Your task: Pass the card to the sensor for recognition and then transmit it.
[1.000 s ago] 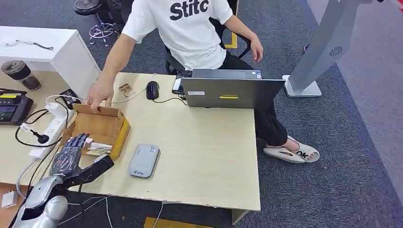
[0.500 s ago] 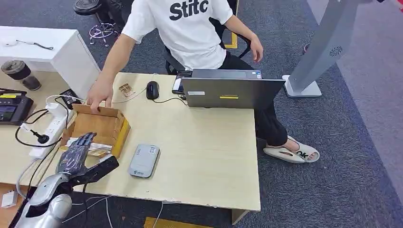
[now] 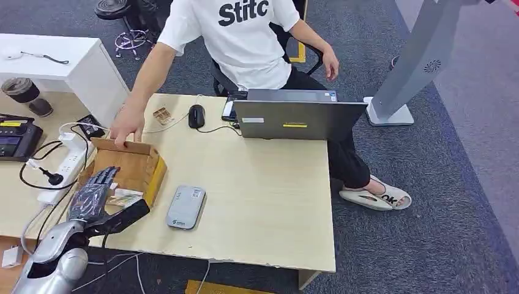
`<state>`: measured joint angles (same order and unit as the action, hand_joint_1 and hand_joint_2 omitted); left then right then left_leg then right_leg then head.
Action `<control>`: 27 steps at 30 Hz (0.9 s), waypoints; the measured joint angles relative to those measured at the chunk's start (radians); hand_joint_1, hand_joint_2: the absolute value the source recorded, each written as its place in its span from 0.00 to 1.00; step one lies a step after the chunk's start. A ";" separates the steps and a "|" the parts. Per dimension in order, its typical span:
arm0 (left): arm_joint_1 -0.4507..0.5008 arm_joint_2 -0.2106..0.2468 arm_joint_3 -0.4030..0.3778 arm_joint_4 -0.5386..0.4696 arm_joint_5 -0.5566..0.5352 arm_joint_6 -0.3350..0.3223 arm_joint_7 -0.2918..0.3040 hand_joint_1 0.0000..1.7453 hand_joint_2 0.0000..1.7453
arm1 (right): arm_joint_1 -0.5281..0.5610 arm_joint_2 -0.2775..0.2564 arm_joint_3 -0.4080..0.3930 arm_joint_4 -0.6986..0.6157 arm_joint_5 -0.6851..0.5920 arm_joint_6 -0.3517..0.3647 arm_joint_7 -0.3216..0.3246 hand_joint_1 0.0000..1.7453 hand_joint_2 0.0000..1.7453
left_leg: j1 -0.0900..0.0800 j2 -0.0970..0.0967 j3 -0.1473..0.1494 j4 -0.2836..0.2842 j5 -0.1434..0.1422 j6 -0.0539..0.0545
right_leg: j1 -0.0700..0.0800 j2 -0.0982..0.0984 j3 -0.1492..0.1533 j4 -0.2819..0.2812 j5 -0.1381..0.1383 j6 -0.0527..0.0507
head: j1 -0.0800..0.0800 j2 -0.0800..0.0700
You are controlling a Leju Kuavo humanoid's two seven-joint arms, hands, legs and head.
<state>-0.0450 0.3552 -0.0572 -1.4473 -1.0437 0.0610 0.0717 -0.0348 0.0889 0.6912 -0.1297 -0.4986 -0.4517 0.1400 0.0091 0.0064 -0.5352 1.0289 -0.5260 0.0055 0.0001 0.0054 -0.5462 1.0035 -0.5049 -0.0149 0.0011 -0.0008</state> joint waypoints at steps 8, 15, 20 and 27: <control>-0.004 0.013 0.000 -0.006 -0.006 0.000 0.005 0.13 1.00 | 0.000 0.000 0.005 0.000 0.000 0.000 0.003 0.00 1.00 | 0.000 0.000 0.000 0.000 0.000 0.000 | 0.000 0.000 0.000 0.000 0.000 0.000 | 0.000 0.000; -0.004 0.013 -0.001 -0.006 -0.007 0.000 0.006 0.46 1.00 | 0.000 0.000 0.006 0.000 -0.001 0.000 0.006 0.00 1.00 | 0.000 0.000 0.000 0.000 0.000 0.000 | 0.000 0.000 0.000 0.000 0.000 0.000 | 0.000 0.000; 0.002 0.013 -0.001 -0.006 -0.004 0.000 0.003 0.50 1.00 | 0.000 -0.001 0.007 0.000 -0.001 0.000 0.011 0.00 1.00 | 0.000 0.000 0.000 0.000 0.000 0.000 | 0.000 0.000 0.000 0.000 0.000 0.000 | 0.000 0.000; 0.007 0.013 -0.001 -0.006 -0.004 0.000 0.002 0.65 1.00 | 0.000 -0.001 0.009 0.000 -0.001 0.000 0.012 0.00 1.00 | 0.000 0.000 0.000 0.000 0.000 0.000 | 0.000 0.000 0.000 0.000 0.000 0.000 | 0.000 0.000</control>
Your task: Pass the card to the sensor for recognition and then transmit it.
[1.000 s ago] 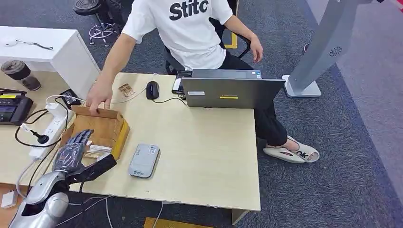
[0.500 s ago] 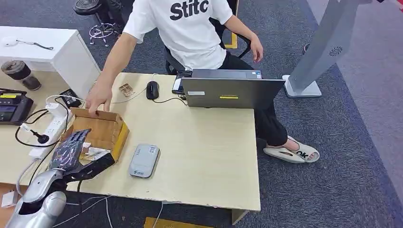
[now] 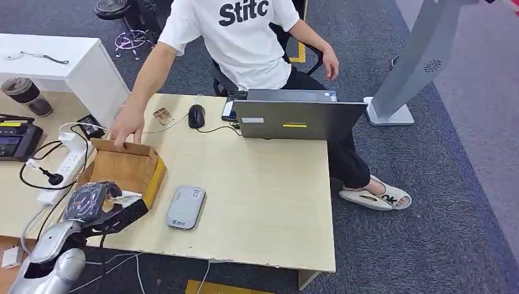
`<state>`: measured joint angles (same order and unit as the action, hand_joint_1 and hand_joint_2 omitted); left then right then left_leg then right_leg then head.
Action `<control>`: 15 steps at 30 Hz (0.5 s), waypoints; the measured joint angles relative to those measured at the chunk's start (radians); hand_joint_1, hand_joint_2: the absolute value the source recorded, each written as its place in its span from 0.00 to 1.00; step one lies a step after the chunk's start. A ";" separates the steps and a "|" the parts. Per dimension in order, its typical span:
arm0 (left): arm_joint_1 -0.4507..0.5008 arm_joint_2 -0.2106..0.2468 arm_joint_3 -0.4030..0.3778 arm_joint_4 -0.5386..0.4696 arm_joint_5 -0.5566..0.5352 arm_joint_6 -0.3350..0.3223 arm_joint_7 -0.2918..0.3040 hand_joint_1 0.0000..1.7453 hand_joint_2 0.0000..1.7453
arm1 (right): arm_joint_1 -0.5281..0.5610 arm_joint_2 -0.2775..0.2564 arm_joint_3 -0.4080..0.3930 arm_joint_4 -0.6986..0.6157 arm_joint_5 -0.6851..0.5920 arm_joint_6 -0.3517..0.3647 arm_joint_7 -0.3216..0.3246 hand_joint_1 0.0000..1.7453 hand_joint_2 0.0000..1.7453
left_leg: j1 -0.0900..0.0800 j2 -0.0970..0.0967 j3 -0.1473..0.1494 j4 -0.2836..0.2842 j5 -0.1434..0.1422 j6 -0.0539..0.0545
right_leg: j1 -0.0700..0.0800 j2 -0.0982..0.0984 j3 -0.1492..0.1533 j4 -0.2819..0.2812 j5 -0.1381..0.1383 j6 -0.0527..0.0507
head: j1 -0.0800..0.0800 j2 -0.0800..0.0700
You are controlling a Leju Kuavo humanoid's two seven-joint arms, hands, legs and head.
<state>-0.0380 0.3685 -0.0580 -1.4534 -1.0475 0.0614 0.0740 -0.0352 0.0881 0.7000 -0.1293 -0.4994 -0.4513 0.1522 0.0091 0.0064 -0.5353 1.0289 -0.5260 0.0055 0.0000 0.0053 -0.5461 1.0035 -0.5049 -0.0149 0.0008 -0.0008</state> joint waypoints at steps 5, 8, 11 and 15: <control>0.001 0.000 0.000 0.000 0.004 -0.001 0.000 0.81 1.00 | 0.000 0.000 0.005 0.000 0.000 0.000 0.000 0.00 1.00 | 0.000 0.000 0.000 0.000 0.000 0.000 | 0.000 0.000 0.000 0.000 0.000 0.000 | 0.000 0.000; -0.003 0.000 -0.002 0.000 0.005 -0.005 -0.002 0.82 1.00 | 0.000 0.000 0.005 0.000 0.000 0.000 -0.001 0.00 1.00 | 0.000 0.000 0.000 0.000 0.000 0.000 | 0.000 0.000 0.000 0.000 0.000 0.000 | 0.000 0.000; -0.010 0.000 -0.009 0.000 0.004 -0.014 -0.002 0.84 1.00 | 0.000 0.000 0.006 0.000 0.000 0.000 -0.002 0.00 1.00 | 0.000 0.000 0.000 0.000 0.000 0.000 | 0.000 0.000 0.000 0.000 0.000 0.000 | 0.000 0.000; -0.014 0.000 -0.013 0.000 0.002 -0.019 0.000 0.84 1.00 | 0.000 0.000 0.008 0.000 -0.003 0.000 -0.002 0.00 1.00 | 0.000 0.000 0.000 0.000 0.000 0.000 | 0.000 0.001 0.000 0.000 0.000 0.000 | 0.000 0.000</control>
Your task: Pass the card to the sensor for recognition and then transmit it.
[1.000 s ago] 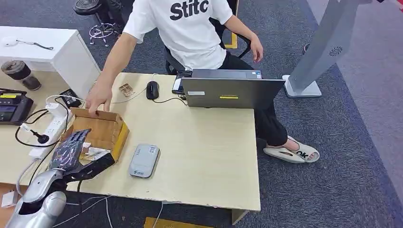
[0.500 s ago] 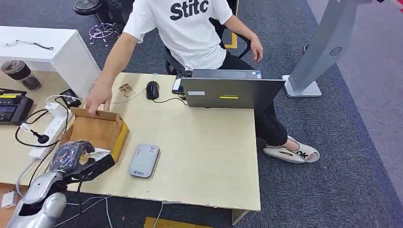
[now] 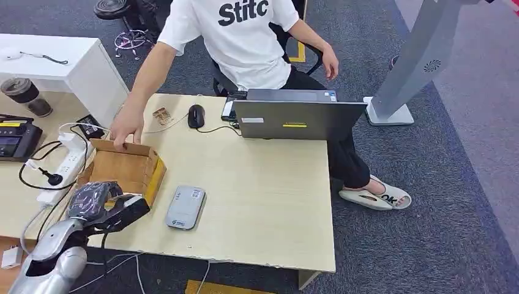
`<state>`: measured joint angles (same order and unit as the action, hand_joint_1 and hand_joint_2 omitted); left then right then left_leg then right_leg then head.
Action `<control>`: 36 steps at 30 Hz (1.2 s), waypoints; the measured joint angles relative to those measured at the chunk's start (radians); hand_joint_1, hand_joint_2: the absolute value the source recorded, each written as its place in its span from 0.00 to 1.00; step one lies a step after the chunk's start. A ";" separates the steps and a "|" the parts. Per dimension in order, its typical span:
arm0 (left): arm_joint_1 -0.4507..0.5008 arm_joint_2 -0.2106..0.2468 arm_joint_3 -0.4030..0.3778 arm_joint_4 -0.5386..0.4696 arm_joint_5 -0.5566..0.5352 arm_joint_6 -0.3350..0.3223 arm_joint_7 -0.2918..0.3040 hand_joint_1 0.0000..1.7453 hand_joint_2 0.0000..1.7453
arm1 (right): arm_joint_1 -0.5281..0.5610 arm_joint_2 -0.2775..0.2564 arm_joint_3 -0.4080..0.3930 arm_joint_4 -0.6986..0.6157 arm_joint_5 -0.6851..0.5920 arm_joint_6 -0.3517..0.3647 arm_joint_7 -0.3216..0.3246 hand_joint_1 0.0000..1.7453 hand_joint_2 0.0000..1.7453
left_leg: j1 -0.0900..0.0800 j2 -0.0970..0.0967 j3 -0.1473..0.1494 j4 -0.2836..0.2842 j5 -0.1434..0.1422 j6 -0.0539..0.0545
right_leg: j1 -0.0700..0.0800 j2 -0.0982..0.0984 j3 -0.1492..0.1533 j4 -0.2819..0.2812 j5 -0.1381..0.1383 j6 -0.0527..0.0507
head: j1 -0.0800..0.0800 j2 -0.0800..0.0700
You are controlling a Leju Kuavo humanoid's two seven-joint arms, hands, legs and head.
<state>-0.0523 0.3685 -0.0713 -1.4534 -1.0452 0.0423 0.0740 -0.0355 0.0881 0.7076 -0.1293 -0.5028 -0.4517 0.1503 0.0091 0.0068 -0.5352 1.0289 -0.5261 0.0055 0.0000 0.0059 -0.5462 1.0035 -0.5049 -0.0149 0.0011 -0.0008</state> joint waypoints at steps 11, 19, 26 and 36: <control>-0.005 0.003 -0.002 0.000 -0.015 0.009 0.018 0.91 1.00 | 0.000 0.000 0.009 0.000 -0.001 0.000 0.000 0.00 1.00 | 0.000 0.000 0.000 0.000 0.000 0.000 | 0.000 0.000 0.000 0.000 0.000 0.000 | 0.000 0.000; -0.028 0.050 0.001 -0.026 -0.008 0.026 0.025 0.95 1.00 | 0.000 -0.002 0.014 0.002 -0.014 0.000 -0.005 0.00 1.00 | 0.000 -0.001 0.000 0.000 0.000 0.000 | 0.000 0.000 0.000 0.000 0.000 0.000 | 0.000 0.000; -0.075 0.077 0.005 -0.033 -0.007 0.025 0.023 1.00 1.00 | 0.000 -0.002 0.016 0.002 -0.013 0.000 -0.008 0.00 1.00 | 0.000 -0.001 0.000 0.000 0.000 0.000 | 0.000 0.000 0.000 0.000 0.000 0.000 | 0.000 0.000; -0.249 0.127 0.002 -0.017 -0.017 -0.036 0.031 1.00 1.00 | -0.001 -0.006 0.039 0.003 -0.014 -0.001 -0.012 0.00 1.00 | 0.000 -0.001 0.000 0.000 0.000 0.000 | 0.000 -0.001 0.000 0.000 0.000 0.000 | 0.000 0.000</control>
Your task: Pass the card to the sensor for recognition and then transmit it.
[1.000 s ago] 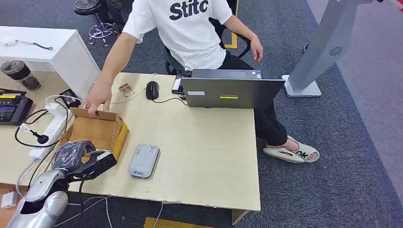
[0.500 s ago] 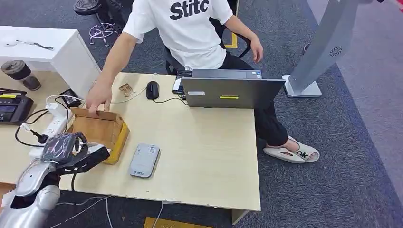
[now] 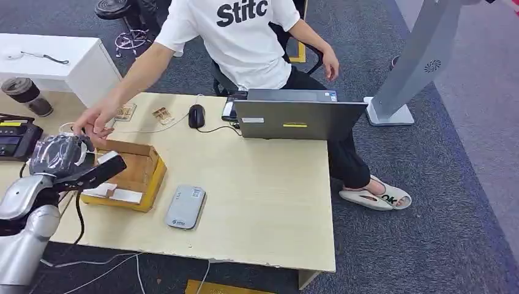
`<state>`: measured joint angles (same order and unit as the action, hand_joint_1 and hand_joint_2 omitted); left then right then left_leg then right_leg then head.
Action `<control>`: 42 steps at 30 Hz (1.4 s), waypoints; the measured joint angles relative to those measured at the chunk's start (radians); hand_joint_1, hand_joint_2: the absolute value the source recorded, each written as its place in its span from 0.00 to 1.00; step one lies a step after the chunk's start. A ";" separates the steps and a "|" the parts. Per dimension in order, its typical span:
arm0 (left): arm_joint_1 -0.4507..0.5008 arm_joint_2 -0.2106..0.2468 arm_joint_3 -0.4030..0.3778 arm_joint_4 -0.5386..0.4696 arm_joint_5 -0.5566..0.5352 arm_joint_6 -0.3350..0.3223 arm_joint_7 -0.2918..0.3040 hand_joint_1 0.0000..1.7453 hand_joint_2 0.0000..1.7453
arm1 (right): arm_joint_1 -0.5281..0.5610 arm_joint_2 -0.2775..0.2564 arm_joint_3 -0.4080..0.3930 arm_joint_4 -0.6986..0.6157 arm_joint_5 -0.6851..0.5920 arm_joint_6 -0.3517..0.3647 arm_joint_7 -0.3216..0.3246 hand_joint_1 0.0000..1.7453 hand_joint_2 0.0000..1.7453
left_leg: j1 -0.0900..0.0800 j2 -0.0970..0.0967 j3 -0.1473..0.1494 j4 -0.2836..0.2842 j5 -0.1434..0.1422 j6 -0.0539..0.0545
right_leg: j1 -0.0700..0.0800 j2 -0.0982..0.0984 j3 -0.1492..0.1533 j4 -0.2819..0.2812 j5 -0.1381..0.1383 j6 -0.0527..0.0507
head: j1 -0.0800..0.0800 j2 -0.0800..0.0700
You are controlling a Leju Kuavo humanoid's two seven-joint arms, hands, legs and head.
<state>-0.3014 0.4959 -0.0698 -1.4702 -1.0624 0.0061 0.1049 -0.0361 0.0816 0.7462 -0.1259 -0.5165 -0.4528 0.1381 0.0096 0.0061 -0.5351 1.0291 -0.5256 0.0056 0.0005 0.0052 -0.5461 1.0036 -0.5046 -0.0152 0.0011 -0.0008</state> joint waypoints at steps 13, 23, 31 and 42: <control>-0.275 0.026 -0.085 0.140 -0.093 0.013 0.068 0.00 1.00 | -0.004 -0.001 0.028 0.001 -0.001 0.004 0.015 0.00 1.00 | 0.000 0.001 0.000 0.000 0.000 0.000 | 0.000 0.001 0.000 0.000 0.000 0.000 | 0.000 0.000; -0.363 -0.017 -0.097 0.225 -0.059 0.100 0.092 0.00 1.00 | -0.005 -0.002 0.044 0.001 -0.006 0.001 0.012 0.00 1.00 | 0.000 0.001 0.000 0.001 0.000 0.000 | 0.000 0.001 0.000 0.000 0.001 0.000 | 0.000 0.000; -0.144 -0.027 0.004 0.093 0.176 0.353 -0.004 0.00 1.00 | -0.004 -0.002 0.046 0.001 -0.039 -0.002 0.014 0.00 1.00 | 0.000 0.007 0.000 0.000 -0.001 0.000 | 0.000 0.007 0.000 0.000 0.000 0.000 | 0.000 0.000; 0.319 -0.119 0.355 -0.218 0.391 0.442 -0.197 0.00 1.00 | 0.000 -0.002 0.045 0.001 -0.060 -0.017 -0.002 0.00 1.00 | 0.000 0.007 0.000 -0.001 -0.004 -0.001 | 0.000 0.006 -0.001 0.000 -0.001 0.000 | 0.000 0.000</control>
<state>0.0179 0.3774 0.2856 -1.6883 -0.6719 0.4482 -0.0919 -0.0363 0.0797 0.7916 -0.1247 -0.5764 -0.4700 0.1366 0.0095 0.0129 -0.5351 1.0285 -0.5294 0.0047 0.0003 0.0113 -0.5467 1.0035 -0.5057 -0.0152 0.0011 -0.0008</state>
